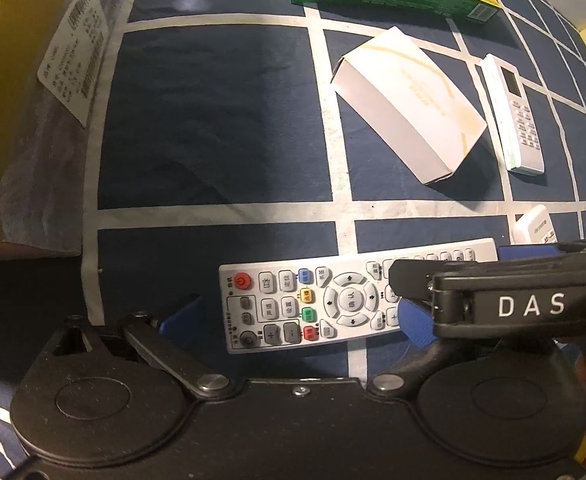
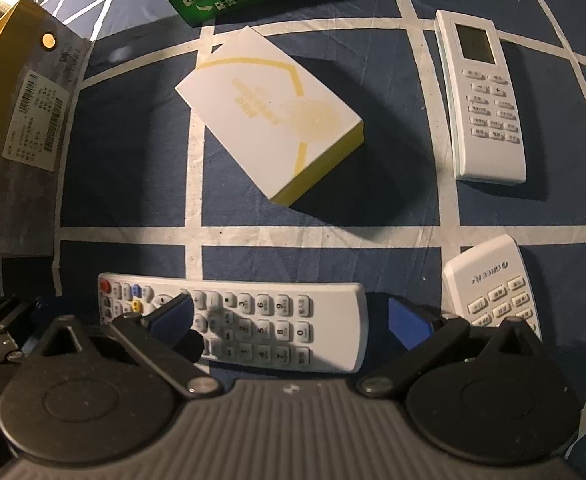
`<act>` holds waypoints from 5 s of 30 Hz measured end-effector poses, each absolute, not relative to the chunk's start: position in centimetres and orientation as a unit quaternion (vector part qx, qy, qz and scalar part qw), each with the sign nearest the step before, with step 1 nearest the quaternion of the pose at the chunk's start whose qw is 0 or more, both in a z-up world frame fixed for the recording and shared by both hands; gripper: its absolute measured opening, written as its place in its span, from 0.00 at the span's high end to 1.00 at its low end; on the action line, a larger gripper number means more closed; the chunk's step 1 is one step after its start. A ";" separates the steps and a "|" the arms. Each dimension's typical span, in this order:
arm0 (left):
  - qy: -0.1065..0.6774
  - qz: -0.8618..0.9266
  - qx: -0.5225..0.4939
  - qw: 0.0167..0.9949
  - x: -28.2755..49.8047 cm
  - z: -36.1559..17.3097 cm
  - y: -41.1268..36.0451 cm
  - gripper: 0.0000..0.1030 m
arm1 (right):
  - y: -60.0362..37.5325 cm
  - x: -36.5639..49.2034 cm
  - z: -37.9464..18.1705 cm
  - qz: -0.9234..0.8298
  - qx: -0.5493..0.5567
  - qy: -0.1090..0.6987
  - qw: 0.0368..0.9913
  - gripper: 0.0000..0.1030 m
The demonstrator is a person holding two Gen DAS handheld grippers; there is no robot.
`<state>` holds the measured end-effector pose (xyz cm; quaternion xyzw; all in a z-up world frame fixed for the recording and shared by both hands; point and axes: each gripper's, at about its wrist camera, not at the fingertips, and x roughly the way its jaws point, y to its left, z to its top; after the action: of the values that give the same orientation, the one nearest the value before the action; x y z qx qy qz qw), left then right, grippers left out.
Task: Organize objects
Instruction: 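Close the right gripper on the white TV remote, then carry the TV remote with the right gripper over the box, then lower the TV remote into the box and open the right gripper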
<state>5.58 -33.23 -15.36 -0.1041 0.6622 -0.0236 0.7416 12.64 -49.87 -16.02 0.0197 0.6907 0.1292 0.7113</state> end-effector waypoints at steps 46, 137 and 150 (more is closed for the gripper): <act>0.607 -0.019 -0.096 0.789 2.7 -6.2 -28.4 0.08 | -44.2 8.7 -6.7 0.144 0.048 0.613 0.775 0.09; 0.619 -0.012 -0.104 0.778 19.0 -12.6 2.5 0.08 | -15.3 27.8 -13.4 0.127 0.068 0.617 0.773 0.10; 0.626 -0.014 -0.116 0.771 20.0 -14.0 3.3 0.09 | -15.2 28.9 -14.6 0.125 0.066 0.627 0.766 0.10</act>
<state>20.05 3.27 -14.04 -0.1158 0.6257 -0.0143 0.7713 28.89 -15.22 -14.57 0.0659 0.6268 0.1247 0.7663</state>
